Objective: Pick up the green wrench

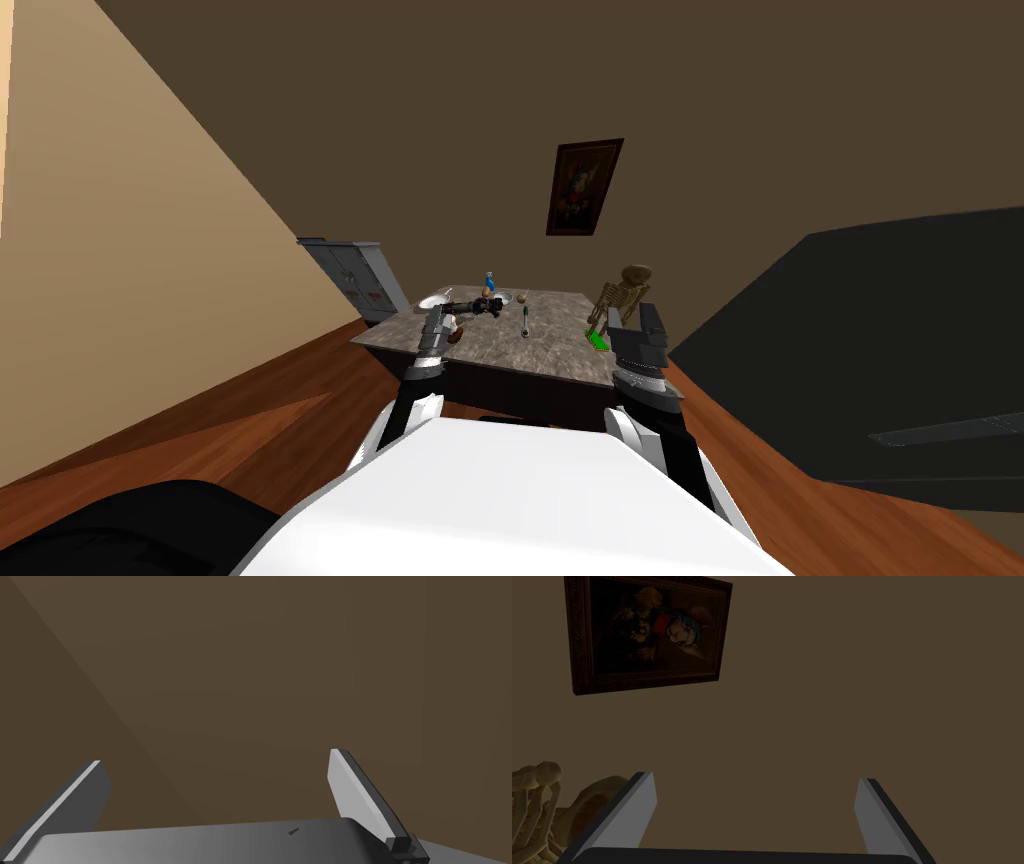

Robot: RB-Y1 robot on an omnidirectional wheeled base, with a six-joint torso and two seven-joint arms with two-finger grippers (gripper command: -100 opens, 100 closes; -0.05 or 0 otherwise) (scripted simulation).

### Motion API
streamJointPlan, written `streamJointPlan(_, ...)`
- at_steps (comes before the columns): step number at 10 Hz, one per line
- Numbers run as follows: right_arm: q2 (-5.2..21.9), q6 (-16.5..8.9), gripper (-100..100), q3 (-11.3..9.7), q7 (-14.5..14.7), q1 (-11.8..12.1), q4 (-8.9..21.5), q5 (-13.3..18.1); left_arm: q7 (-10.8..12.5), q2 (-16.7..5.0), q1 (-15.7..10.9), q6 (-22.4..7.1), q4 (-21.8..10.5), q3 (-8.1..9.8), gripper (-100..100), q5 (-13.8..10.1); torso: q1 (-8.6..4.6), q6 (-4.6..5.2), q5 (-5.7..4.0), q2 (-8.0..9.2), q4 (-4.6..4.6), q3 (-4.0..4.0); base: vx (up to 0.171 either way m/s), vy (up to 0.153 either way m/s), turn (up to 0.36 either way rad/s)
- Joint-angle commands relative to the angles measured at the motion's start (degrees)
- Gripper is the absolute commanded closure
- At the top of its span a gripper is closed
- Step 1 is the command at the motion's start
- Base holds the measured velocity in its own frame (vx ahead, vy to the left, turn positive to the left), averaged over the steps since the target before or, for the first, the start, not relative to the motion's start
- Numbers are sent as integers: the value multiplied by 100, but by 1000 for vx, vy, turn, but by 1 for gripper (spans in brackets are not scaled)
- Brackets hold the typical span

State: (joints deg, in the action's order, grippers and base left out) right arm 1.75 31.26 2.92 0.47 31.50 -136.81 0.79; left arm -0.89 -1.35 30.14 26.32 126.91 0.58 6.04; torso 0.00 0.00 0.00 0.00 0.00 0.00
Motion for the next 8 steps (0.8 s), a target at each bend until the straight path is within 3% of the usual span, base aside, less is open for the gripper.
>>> streamJointPlan(1,0,0,0,0,0,0,0,0,-68,-200,26,5,-13,-5,-100,44,0,0,0,0,0,0,-73,33,-26)
streamJointPlan(6,1,-1,0,1,0,-1,1,0,-471,-1021,143,49,-147,-77,-100,331,45,0,11,50,12,29,-136,98,-54)
streamJointPlan(7,1,-1,0,0,0,-2,1,0,-471,-1066,143,49,-147,-77,-100,331,38,1,9,55,12,31,-107,58,-43)
streamJointPlan(8,1,0,0,0,0,-1,1,0,-622,-1297,177,72,-203,-109,-100,443,28,0,7,45,11,27,-103,84,-94)
